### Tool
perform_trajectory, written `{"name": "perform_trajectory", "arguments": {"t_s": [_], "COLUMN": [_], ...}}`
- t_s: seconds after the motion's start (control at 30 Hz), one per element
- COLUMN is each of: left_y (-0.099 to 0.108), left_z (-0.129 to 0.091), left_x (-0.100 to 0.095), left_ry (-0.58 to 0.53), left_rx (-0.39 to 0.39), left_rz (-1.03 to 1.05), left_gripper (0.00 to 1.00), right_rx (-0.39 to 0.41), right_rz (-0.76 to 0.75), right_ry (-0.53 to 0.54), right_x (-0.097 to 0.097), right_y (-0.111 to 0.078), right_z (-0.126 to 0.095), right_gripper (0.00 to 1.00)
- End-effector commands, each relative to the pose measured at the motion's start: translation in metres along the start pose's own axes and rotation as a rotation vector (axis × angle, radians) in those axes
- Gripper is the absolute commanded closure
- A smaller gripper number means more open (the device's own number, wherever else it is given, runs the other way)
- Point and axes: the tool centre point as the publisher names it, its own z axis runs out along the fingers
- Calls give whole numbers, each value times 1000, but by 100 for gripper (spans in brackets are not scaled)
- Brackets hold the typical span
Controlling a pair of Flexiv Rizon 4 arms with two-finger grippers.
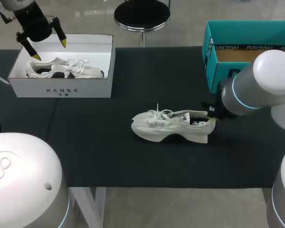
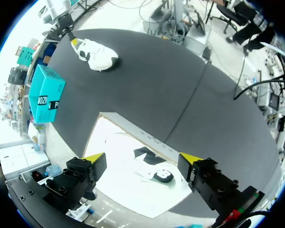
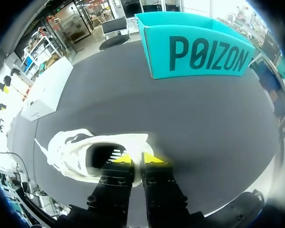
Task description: Take the shoe out of the shoebox, open the shoe tongue, remove and reinsert the insole, then place the shoe into the shoebox
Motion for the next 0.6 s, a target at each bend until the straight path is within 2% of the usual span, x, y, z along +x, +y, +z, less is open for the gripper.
{"name": "perform_trajectory", "arguments": {"t_s": [0.03, 0.3, 0.33, 0.37, 0.47, 0.6], "left_y": [-1, -1, -1, -1, -1, -1], "left_z": [0, 0, 0, 0, 0, 0], "left_x": [1, 1, 1, 1, 1, 1], "left_ry": [1, 1, 1, 1, 1, 1], "left_rx": [-3, -3, -3, -3, -3, -3], "left_rz": [1, 1, 1, 1, 1, 1], "left_gripper": [0, 0, 0, 0, 0, 0], "right_rx": [10, 32, 34, 28, -2, -73], "right_rz": [-9, -10, -4, 3, 15, 61], "right_ry": [3, 16, 16, 16, 19, 86], "right_x": [4, 6, 6, 6, 5, 3], "right_y": [2, -2, -2, -2, 1, 8], "right_z": [4, 9, 9, 8, 0, -15], "right_gripper": [100, 100, 86, 0, 0, 0]}}
